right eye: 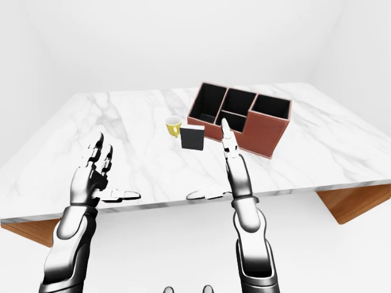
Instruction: Pick up the book and place it in the caddy.
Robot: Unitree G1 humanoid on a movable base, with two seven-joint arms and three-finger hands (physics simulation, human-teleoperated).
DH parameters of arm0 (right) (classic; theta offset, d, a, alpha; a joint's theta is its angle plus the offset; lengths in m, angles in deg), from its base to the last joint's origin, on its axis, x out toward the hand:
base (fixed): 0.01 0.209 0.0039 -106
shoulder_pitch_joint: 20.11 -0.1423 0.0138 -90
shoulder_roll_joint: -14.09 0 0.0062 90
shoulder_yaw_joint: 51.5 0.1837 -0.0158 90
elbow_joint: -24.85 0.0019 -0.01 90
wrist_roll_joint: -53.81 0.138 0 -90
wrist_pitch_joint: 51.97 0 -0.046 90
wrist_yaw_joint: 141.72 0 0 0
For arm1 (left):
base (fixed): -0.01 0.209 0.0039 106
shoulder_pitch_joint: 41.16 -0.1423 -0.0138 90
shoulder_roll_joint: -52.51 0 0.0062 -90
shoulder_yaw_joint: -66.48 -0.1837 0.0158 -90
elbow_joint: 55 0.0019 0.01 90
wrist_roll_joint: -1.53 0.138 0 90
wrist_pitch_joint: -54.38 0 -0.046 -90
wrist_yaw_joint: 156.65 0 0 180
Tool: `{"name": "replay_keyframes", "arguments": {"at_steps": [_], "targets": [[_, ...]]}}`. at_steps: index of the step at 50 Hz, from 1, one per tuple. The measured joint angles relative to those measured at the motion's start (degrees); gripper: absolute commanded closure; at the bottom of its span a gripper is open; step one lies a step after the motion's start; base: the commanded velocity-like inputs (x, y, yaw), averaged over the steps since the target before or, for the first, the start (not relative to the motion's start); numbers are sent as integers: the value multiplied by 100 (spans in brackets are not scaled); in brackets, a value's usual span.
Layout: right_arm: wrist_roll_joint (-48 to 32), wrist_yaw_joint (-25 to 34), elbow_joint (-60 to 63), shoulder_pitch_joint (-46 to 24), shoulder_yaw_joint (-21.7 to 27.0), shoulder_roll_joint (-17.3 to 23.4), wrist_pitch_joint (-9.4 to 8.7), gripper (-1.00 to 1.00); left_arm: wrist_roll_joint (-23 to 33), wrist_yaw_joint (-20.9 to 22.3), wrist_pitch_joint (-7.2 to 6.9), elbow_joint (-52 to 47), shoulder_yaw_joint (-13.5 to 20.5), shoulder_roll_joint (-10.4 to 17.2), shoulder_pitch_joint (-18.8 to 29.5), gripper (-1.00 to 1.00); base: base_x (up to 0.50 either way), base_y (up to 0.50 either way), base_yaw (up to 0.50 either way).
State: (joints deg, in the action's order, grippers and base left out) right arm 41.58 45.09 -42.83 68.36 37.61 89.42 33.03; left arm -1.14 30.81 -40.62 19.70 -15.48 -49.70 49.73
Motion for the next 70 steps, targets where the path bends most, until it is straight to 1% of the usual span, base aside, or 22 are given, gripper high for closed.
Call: {"name": "replay_keyframes", "arguments": {"at_steps": [6, 21, 32, 70], "targets": [[-9, -6, 12, -1, -3, -1, 0, -100, -14, 4, 0, -47, 6, 2, -3, -100, 26, -1, 0], [-73, -13, -16, 6, -24, -3, 0, -100, -5, -24, 0, -58, 14, -3, -5, -100, 27, 16, 0], [-13, -11, -57, -1, 19, -2, 0, -100, -5, -28, 0, -65, 12, -6, -20, -100, 23, -1, 0], [41, -80, -226, 0, 25, 0, 0, -100, -28, -26, 0, 15, 20, -1, -3, -100, 15, -1, 0]]}}
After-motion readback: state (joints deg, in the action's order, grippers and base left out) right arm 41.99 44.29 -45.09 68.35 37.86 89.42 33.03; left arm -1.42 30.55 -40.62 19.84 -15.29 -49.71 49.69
